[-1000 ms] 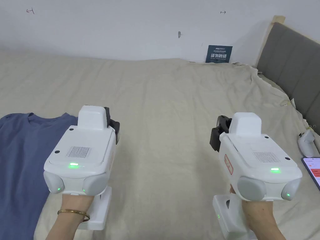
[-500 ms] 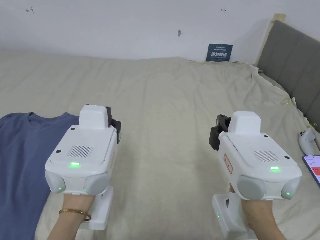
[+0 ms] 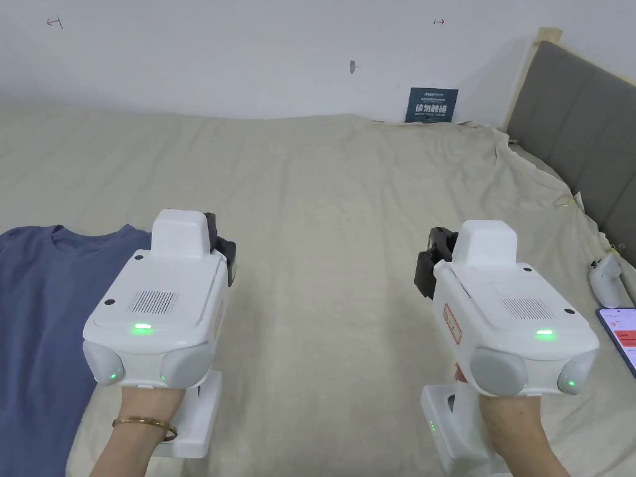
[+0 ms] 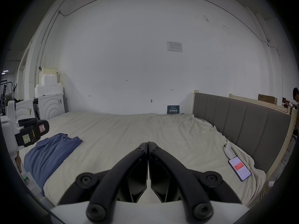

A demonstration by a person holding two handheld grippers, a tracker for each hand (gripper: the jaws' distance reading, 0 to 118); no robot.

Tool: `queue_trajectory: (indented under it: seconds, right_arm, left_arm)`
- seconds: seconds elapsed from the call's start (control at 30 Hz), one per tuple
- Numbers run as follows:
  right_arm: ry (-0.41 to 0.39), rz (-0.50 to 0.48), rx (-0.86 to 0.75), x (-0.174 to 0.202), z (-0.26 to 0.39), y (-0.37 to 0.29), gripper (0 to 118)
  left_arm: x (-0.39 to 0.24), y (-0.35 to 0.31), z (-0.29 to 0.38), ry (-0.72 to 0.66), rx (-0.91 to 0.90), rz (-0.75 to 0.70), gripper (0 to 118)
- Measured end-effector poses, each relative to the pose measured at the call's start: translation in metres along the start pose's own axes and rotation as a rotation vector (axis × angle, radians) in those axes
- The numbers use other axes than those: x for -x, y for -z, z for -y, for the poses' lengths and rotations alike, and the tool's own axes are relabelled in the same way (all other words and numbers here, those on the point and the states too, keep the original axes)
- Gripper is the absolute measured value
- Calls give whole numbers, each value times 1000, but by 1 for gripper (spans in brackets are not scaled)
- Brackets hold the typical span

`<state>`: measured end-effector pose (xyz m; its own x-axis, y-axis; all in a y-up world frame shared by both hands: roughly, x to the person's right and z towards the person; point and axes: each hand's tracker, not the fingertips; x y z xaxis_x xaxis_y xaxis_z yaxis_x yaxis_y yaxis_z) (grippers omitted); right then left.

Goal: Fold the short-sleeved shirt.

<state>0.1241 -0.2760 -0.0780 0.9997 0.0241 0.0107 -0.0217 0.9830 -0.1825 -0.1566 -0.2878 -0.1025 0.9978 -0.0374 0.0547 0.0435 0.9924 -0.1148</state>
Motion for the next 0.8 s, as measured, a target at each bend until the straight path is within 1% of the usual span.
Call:
queue_trajectory:
  seconds: [0.4,0.53,0.63,0.8]
  right_arm:
    - [0,-4,-3,1,-2,0,0]
    - [-29,-22,-8,13,-4,5,0]
    - [-37,-88,-13,34,-7,12,0]
    - [-65,-238,-26,89,-13,24,0]
  left_arm:
    - [-2,1,-2,1,-10,9,0]
    - [14,-4,-4,-10,-16,-31,0]
    - [36,-15,-4,-12,-25,-88,0]
    - [81,-38,-1,-4,-12,-230,0]
